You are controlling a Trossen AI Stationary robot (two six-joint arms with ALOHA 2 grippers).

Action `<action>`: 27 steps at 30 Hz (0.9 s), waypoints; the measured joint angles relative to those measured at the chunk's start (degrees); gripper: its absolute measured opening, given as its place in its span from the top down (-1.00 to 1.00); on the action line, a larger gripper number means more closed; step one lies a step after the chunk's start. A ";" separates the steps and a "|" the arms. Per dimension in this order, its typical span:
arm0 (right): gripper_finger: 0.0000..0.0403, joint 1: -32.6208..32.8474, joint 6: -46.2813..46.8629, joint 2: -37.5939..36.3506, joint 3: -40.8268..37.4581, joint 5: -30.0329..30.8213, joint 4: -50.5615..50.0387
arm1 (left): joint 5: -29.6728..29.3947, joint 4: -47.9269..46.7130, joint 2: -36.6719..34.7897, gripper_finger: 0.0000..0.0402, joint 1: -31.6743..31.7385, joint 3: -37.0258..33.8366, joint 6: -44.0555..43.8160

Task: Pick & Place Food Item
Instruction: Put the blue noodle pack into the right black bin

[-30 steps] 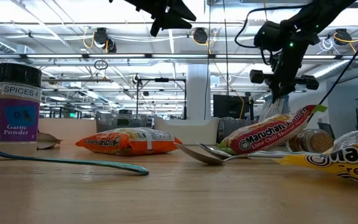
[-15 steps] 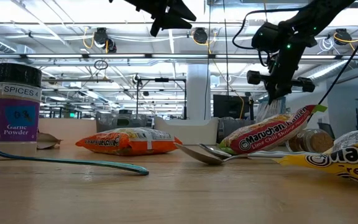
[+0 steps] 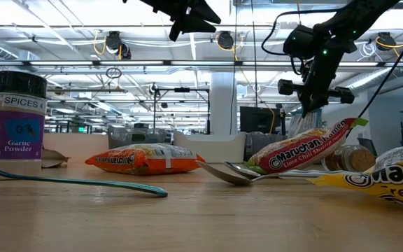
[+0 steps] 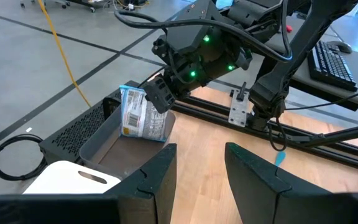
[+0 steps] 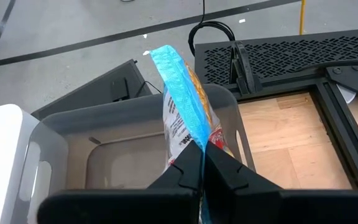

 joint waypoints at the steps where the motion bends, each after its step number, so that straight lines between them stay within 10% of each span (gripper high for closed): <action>1: 1.00 0.00 0.00 0.00 0.00 0.00 0.00 | 0.00 0.00 0.00 0.28 0.01 0.00 0.00; 27: 0.81 0.00 -1.53 -0.04 0.09 -0.24 0.08 | 0.00 0.00 0.00 0.28 0.00 0.00 0.00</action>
